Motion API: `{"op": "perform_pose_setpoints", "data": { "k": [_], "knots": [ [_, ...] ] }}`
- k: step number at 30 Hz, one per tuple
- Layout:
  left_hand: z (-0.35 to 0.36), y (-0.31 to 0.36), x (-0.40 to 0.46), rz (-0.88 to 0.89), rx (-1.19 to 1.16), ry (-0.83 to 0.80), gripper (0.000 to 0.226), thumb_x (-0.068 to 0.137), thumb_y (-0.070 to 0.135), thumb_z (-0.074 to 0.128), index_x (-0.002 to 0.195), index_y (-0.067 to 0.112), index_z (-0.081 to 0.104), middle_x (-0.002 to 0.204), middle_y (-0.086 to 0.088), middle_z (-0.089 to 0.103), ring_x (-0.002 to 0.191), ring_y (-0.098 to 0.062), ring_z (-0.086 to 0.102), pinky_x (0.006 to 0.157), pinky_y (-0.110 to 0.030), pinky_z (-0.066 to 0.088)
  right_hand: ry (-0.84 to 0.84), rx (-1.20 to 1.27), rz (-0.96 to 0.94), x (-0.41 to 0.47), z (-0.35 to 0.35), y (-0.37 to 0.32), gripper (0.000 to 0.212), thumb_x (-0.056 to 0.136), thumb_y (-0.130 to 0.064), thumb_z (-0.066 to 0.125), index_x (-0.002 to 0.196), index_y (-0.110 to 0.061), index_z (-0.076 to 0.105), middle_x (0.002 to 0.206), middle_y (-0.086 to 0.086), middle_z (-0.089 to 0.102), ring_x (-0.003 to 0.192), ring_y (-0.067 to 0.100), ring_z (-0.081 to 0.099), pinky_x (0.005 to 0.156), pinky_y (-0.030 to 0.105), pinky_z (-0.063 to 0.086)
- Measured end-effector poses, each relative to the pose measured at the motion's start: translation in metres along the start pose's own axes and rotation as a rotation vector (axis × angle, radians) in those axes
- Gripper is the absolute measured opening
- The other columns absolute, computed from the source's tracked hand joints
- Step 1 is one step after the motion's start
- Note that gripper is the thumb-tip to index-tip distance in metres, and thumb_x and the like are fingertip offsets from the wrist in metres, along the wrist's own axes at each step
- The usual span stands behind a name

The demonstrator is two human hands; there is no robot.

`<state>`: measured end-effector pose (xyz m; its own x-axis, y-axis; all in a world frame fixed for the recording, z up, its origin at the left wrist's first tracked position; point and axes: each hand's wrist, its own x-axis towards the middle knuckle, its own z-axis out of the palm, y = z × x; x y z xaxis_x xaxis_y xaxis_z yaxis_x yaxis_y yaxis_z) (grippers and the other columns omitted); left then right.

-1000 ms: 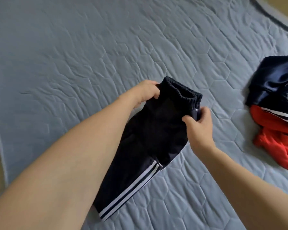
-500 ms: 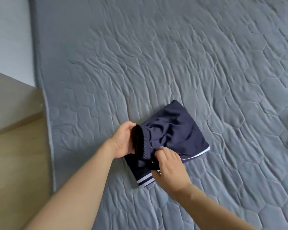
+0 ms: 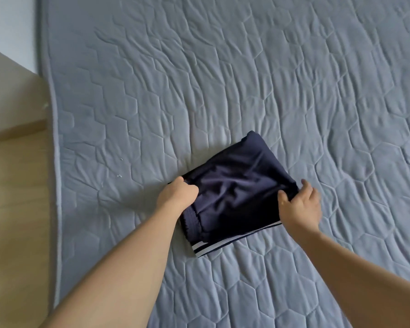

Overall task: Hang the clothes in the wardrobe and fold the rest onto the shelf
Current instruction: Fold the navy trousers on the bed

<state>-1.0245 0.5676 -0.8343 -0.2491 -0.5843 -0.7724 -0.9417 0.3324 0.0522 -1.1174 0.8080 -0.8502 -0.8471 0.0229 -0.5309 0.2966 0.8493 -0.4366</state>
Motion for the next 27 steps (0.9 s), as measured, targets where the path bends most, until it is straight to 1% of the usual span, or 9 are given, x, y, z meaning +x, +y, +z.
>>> {"op": "perform_pose_setpoints", "data": {
  "k": [3, 6, 10, 14, 18, 20, 23, 25, 27],
  "knots": [
    [-0.005, 0.033, -0.001, 0.131, 0.414, 0.219, 0.056, 0.079, 0.026, 0.046, 0.133, 0.016, 0.039, 0.138, -0.012, 0.044, 0.128, -0.032, 0.039, 0.105, -0.046, 0.029, -0.24, 0.057, 0.025, 0.015, -0.008, 0.007, 0.055, 0.089, -0.028, 0.059, 0.136, -0.009, 0.038, 0.133, 0.014, 0.05, 0.121, 0.032, 0.048, 0.095, 0.037, 0.04],
    [-0.003, 0.099, 0.003, 0.533, 0.156, 0.152, 0.057, 0.087, 0.034, 0.046, 0.141, 0.019, 0.035, 0.145, -0.008, 0.04, 0.132, -0.028, 0.037, 0.109, -0.04, 0.028, -0.331, 0.081, -0.005, 0.028, -0.014, 0.016, 0.044, 0.083, -0.03, 0.07, 0.118, -0.015, 0.048, 0.11, 0.006, 0.061, 0.097, 0.024, 0.057, 0.077, 0.031, 0.042],
    [0.018, 0.167, 0.01, 0.541, -0.04, -0.07, 0.083, 0.082, 0.068, 0.051, 0.143, 0.015, 0.035, 0.147, -0.005, 0.041, 0.134, -0.026, 0.04, 0.107, -0.04, 0.035, -0.431, 0.164, 0.028, 0.045, -0.013, 0.031, 0.048, 0.074, -0.036, 0.079, 0.111, -0.018, 0.055, 0.101, -0.003, 0.065, 0.093, 0.017, 0.062, 0.081, 0.03, 0.048],
    [0.04, 0.192, 0.034, 0.599, 0.075, 0.266, 0.038, 0.1, 0.04, 0.037, 0.113, 0.007, 0.05, 0.118, -0.015, 0.059, 0.111, -0.035, 0.055, 0.082, -0.038, 0.04, -0.52, 0.166, -0.038, 0.052, -0.012, 0.045, 0.033, 0.073, -0.041, 0.079, 0.098, -0.022, 0.067, 0.087, -0.007, 0.071, 0.081, 0.007, 0.065, 0.068, 0.021, 0.046],
    [0.006, 0.206, 0.072, 0.488, -0.025, 0.587, 0.035, 0.103, 0.03, 0.033, 0.112, 0.001, 0.05, 0.117, -0.022, 0.061, 0.109, -0.04, 0.055, 0.084, -0.043, 0.04, -0.535, 0.093, -0.046, 0.042, -0.007, 0.083, 0.027, 0.072, -0.04, 0.079, 0.09, -0.024, 0.066, 0.083, -0.009, 0.07, 0.084, 0.006, 0.064, 0.065, 0.018, 0.041],
    [-0.013, 0.212, 0.082, 0.499, 0.001, 0.546, 0.041, 0.102, 0.039, 0.034, 0.107, 0.003, 0.052, 0.112, -0.019, 0.061, 0.108, -0.037, 0.055, 0.082, -0.04, 0.038, -0.527, 0.144, -0.021, 0.038, -0.004, 0.096, 0.024, 0.073, -0.038, 0.08, 0.086, -0.026, 0.064, 0.08, -0.012, 0.069, 0.081, 0.003, 0.064, 0.067, 0.019, 0.044],
    [0.002, 0.218, 0.059, 0.609, 0.035, 0.196, 0.058, 0.088, 0.071, 0.033, 0.083, 0.017, 0.052, 0.085, 0.0, 0.057, 0.09, -0.026, 0.055, 0.074, -0.034, 0.037, -0.538, 0.194, -0.031, 0.045, -0.003, 0.095, 0.021, 0.074, -0.035, 0.08, 0.087, -0.029, 0.064, 0.082, -0.016, 0.07, 0.078, -0.004, 0.063, 0.069, 0.017, 0.046],
    [0.035, 0.21, 0.034, 0.716, 0.2, 0.09, 0.07, 0.072, 0.088, 0.033, 0.087, 0.023, 0.056, 0.093, 0.003, 0.057, 0.093, -0.021, 0.055, 0.08, -0.036, 0.043, -0.567, 0.201, -0.049, 0.049, -0.005, 0.088, 0.032, 0.073, -0.04, 0.079, 0.099, -0.028, 0.065, 0.091, -0.015, 0.071, 0.087, 0.0, 0.064, 0.072, 0.017, 0.046],
    [0.067, 0.199, 0.017, 0.836, 0.465, 0.189, 0.075, 0.073, 0.085, 0.036, 0.102, 0.019, 0.058, 0.11, -0.002, 0.06, 0.106, -0.025, 0.054, 0.089, -0.039, 0.042, -0.592, 0.192, -0.057, 0.049, -0.009, 0.085, 0.041, 0.072, -0.045, 0.078, 0.107, -0.03, 0.063, 0.095, -0.018, 0.069, 0.09, -0.003, 0.063, 0.072, 0.012, 0.045]
  ]
}}
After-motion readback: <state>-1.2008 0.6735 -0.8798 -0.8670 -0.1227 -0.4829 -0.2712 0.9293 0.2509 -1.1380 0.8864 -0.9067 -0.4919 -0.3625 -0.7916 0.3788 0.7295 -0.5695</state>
